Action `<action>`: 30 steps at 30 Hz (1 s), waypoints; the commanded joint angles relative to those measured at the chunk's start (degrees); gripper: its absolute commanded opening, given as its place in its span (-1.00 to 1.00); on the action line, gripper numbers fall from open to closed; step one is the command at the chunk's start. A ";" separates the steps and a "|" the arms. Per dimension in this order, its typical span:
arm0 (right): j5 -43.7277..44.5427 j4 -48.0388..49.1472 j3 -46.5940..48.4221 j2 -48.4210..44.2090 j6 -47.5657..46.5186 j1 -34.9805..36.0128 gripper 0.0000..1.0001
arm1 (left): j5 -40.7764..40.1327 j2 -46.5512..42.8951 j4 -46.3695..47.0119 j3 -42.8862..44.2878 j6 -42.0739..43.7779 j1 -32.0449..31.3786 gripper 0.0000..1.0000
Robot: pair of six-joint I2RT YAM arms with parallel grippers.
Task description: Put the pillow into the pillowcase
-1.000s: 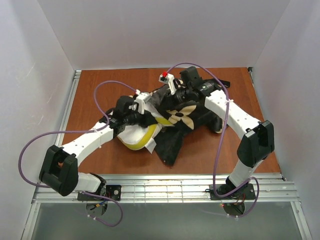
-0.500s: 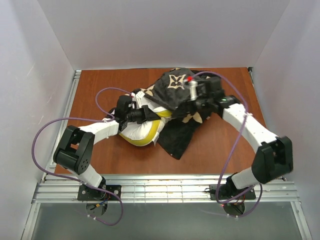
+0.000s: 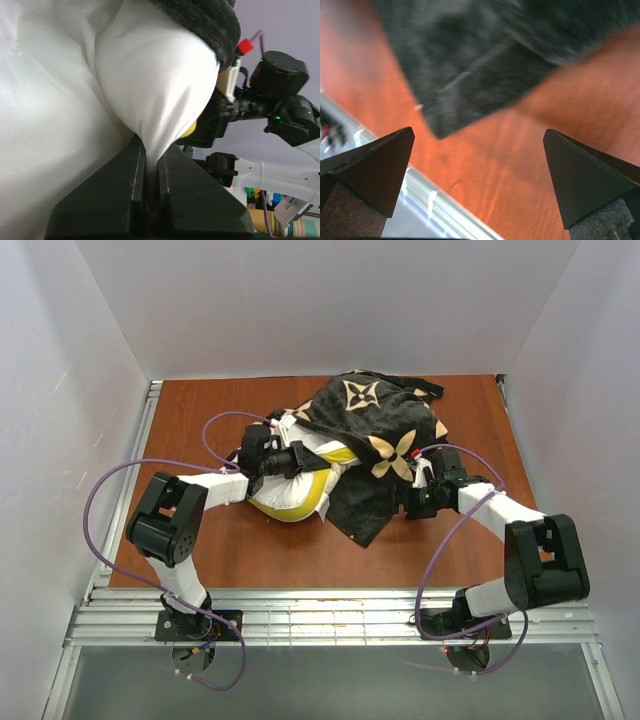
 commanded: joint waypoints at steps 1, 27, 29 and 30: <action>7.22 9.75 -0.91 3.34 3.20 0.08 0.97 | 0.81 -0.31 5.08 3.29 -2.61 0.26 -1.00; -29.50 16.44 8.97 -1.92 -1.54 22.66 -0.97 | -15.79 -11.31 -10.64 3.84 16.19 -3.24 -1.00; -30.46 17.14 6.22 -2.62 -0.57 22.84 -0.97 | -16.93 -5.95 -11.26 -0.56 14.53 -5.01 -1.00; -30.99 17.49 3.25 -3.06 0.13 23.01 -0.97 | -17.38 -3.85 -11.26 -1.27 13.57 -5.10 -1.00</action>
